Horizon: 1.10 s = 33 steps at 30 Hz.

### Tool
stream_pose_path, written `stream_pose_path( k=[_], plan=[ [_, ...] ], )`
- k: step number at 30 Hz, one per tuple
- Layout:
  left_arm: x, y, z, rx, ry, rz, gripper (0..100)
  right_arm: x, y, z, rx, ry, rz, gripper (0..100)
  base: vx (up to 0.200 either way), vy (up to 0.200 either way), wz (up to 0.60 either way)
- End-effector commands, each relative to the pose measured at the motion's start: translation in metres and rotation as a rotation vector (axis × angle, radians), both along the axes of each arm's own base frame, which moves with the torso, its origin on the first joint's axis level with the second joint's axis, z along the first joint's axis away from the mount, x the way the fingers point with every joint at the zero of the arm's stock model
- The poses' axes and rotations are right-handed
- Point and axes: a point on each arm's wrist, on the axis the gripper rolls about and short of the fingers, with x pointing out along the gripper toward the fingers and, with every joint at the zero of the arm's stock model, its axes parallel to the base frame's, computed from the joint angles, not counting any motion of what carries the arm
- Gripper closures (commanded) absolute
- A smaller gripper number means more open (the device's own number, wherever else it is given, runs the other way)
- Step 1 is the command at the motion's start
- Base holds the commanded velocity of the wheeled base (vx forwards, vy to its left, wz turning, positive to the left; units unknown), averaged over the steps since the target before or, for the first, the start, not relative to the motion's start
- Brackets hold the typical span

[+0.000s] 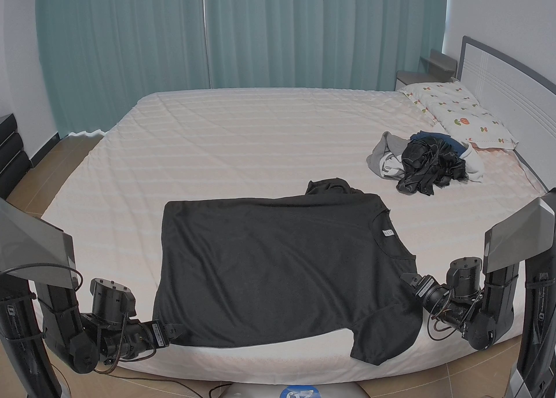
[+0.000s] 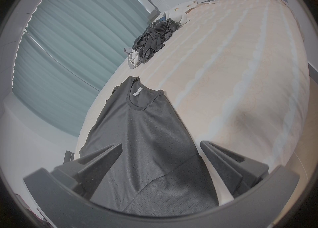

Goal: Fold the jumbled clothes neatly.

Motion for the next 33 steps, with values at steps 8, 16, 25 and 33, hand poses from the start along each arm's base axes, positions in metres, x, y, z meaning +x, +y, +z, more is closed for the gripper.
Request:
stream_pose_path(
  k=[8, 16, 25, 33],
  plan=[
    [-0.009, -0.01, -0.004, 0.047, -0.008, -0.093, 0, -0.001, 0.002, -0.001, 0.0, 0.0, 0.01, 0, 0.0, 0.0, 0.0],
    [-0.012, -0.012, -0.004, 0.08, -0.015, -0.069, 0, -0.001, 0.002, 0.001, -0.001, -0.008, 0.008, 0, -0.15, 0.0, 0.0],
    [0.005, -0.01, -0.006, 0.031, -0.044, 0.008, 0, -0.003, 0.002, 0.0, -0.007, 0.004, 0.012, 0, 0.0, 0.0, 0.0],
    [0.022, -0.012, -0.008, -0.049, -0.066, 0.101, 0, -0.003, 0.002, -0.001, -0.007, 0.005, 0.011, 0, 0.0, 0.0, 0.0]
  ],
)
